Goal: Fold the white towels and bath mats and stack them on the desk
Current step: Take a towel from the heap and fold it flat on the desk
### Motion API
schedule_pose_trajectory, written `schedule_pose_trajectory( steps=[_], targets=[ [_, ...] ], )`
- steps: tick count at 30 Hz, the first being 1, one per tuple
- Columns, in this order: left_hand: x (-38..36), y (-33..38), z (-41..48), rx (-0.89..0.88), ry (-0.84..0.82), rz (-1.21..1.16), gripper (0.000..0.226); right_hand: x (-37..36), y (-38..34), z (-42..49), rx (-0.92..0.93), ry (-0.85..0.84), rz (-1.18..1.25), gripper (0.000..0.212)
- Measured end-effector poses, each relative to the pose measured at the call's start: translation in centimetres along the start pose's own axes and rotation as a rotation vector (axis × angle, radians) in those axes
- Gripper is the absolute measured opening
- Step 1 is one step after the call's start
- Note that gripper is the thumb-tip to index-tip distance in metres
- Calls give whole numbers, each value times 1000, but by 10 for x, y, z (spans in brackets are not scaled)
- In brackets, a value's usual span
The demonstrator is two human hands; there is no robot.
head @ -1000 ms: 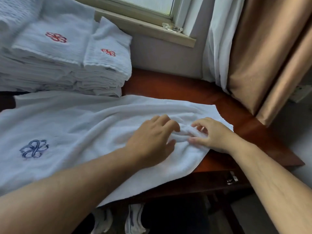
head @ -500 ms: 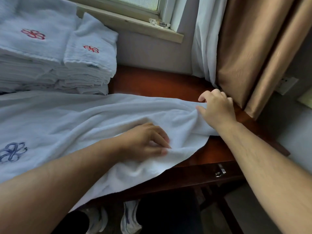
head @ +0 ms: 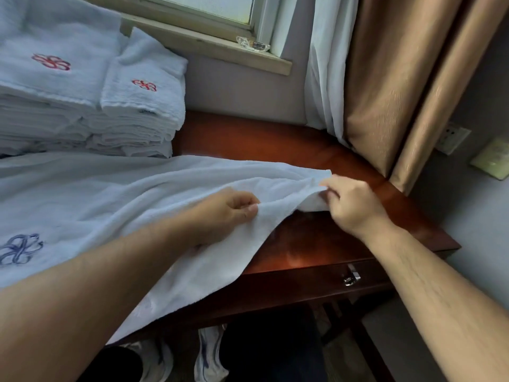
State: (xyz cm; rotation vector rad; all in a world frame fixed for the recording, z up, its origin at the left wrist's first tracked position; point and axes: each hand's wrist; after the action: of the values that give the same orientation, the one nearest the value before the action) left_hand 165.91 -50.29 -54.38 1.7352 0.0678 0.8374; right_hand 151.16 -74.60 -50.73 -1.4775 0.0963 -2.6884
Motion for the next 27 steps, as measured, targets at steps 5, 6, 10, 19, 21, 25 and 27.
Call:
schedule_pose_trajectory(
  steps=[5, 6, 10, 19, 21, 25, 27],
  targets=[
    [-2, 6, 1, 54, 6, 139, 37, 21, -17, 28, -186, -72, 189, 19],
    [0, 7, 0, 62, -15, 133, 37, 23, -18, 31, -230, -242, 279, 22],
    [7, 9, -7, 115, -231, -11, 31, 31, -5, 27, -264, -674, 246, 25],
    [-5, 42, -10, 184, -240, 207, 63, 20, -5, 25, -318, -397, 369, 14],
    [-10, 43, -7, 152, -271, 198, 61, 24, -4, 27, -327, -626, 378, 14],
    [-10, 28, 7, -141, 308, 407, 33, 22, 0, 33, -334, -601, 441, 38],
    [-8, 20, 13, -146, 389, 679, 38, 16, 2, 37, -498, -500, 744, 40]
  ],
)
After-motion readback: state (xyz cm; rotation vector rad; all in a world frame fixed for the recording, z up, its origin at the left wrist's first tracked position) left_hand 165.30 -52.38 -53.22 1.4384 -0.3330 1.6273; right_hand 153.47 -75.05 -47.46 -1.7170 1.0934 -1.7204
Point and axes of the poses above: each hand's wrist, its own z-axis towards the middle knuckle, its own x-axis out of the back of the hand, y = z × x, and after that the axes turned 11 degrees about x, right-handed
